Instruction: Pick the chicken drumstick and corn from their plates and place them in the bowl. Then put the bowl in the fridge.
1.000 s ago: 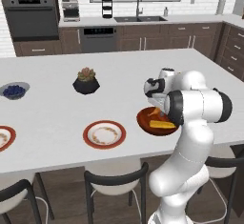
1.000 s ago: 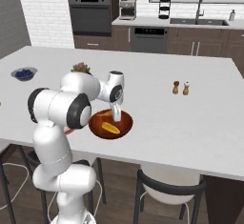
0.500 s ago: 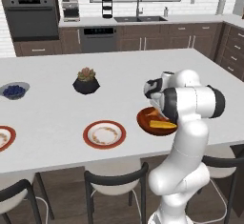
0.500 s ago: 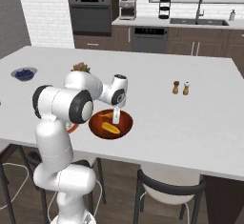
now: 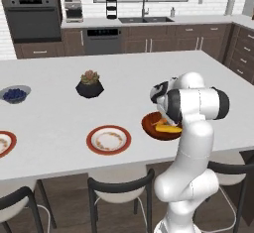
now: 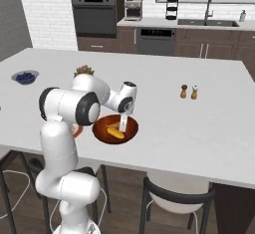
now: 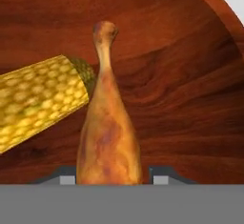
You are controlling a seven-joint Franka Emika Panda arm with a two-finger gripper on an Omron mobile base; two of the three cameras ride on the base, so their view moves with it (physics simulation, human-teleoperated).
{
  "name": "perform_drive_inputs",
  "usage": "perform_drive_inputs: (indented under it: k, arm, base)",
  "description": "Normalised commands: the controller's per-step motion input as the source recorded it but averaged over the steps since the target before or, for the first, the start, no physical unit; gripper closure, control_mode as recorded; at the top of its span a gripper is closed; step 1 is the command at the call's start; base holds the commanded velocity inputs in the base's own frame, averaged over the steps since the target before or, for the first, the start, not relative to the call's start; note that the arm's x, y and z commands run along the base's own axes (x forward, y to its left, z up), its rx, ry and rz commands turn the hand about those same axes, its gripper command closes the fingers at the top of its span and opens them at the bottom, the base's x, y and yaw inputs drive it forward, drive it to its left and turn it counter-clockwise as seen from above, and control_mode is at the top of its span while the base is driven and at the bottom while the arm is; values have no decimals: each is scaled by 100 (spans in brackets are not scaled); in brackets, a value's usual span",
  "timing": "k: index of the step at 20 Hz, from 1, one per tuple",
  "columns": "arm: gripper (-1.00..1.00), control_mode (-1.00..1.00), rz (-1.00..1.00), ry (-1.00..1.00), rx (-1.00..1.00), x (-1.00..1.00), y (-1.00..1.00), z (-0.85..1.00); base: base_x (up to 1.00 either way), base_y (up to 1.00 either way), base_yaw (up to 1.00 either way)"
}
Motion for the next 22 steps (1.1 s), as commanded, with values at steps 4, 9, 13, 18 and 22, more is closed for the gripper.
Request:
perform_drive_inputs:
  k: [4, 9, 13, 18, 22]
  arm:
    - [-100, -100, 0, 0, 3, 21, 0, -1]
    - [-100, -100, -3, -19, 3, -37, -1, 45]
    - [-100, -100, 0, -16, 0, -58, 0, 80]
    - [-100, -100, 6, -6, 0, -93, -16, 48]
    - [-100, -100, 5, -9, 0, -65, -35, 39]
  base:
    - [0, 0, 0]
    - [0, 0, 0]
    - [0, 0, 0]
    - [0, 0, 0]
    - [0, 0, 0]
